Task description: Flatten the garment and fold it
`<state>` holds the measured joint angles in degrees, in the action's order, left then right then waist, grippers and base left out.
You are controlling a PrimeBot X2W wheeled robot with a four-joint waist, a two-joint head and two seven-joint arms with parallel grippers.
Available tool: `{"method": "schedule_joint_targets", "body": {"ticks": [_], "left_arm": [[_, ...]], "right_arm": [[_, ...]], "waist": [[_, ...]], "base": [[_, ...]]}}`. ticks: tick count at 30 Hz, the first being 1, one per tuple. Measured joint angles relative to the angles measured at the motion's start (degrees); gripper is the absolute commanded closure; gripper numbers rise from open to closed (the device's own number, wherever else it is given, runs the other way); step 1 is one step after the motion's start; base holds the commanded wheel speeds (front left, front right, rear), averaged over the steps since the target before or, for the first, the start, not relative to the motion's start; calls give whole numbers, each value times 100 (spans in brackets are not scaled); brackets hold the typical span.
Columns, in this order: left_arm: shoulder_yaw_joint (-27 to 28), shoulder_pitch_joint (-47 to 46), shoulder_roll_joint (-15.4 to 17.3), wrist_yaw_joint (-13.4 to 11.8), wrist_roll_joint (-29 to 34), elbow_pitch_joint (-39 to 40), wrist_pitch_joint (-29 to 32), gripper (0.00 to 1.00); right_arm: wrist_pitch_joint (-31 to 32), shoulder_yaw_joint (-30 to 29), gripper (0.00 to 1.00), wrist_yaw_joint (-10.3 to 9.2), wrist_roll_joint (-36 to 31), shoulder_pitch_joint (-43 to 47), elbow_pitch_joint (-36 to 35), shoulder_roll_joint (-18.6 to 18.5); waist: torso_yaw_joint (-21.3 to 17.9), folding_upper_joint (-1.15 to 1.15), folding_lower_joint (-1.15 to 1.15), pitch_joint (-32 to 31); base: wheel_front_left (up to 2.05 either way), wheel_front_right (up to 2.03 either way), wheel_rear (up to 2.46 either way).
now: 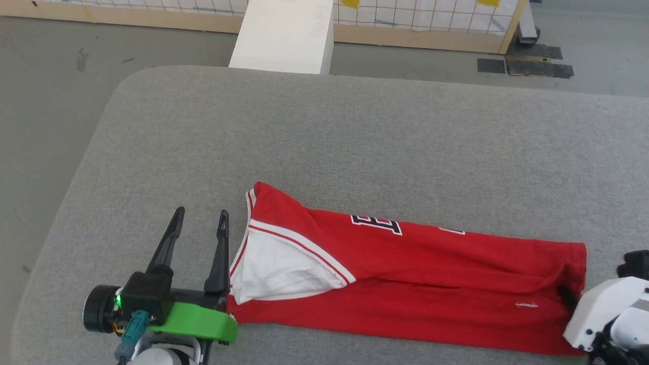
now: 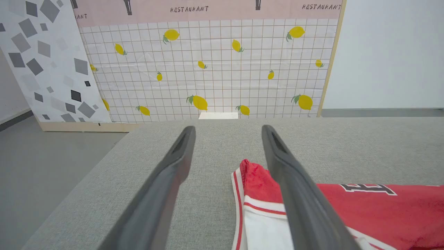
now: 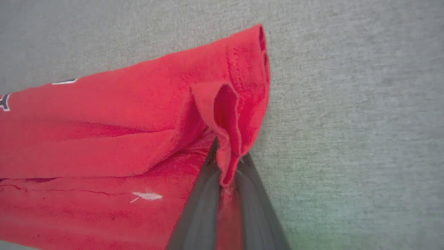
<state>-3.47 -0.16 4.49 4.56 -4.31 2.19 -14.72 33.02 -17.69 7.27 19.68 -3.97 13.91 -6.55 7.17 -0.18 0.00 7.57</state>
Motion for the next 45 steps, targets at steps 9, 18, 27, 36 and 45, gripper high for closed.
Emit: {"method": "schedule_joint_targets", "body": {"ticks": [9,18,27,36,45], "left_arm": [[75,2,-55,80,7,-22,0,0],[163,18,-88,143,4,-105,-1,0],[170,135,-112,153,-4,-160,-1,0],[168,142,-129,191,-29,-154,-1,0],[77,135,-132,192,-79,-158,-1,0]], "right_arm": [[109,-590,100,32,-339,52,158,-706],[292,-170,100,31,156,63,-218,-840],[1055,744,100,30,766,520,-1363,-755],[1717,1276,100,30,1371,566,-2053,10],[1873,1881,100,30,1795,-8,-1978,339]], "waist": [[3,0,0,-66],[15,0,0,-237],[37,0,0,-459],[261,0,0,-489],[569,0,0,-379]], "base": [[0,0,0],[0,0,0],[0,0,0],[0,0,0],[0,0,0]]}}
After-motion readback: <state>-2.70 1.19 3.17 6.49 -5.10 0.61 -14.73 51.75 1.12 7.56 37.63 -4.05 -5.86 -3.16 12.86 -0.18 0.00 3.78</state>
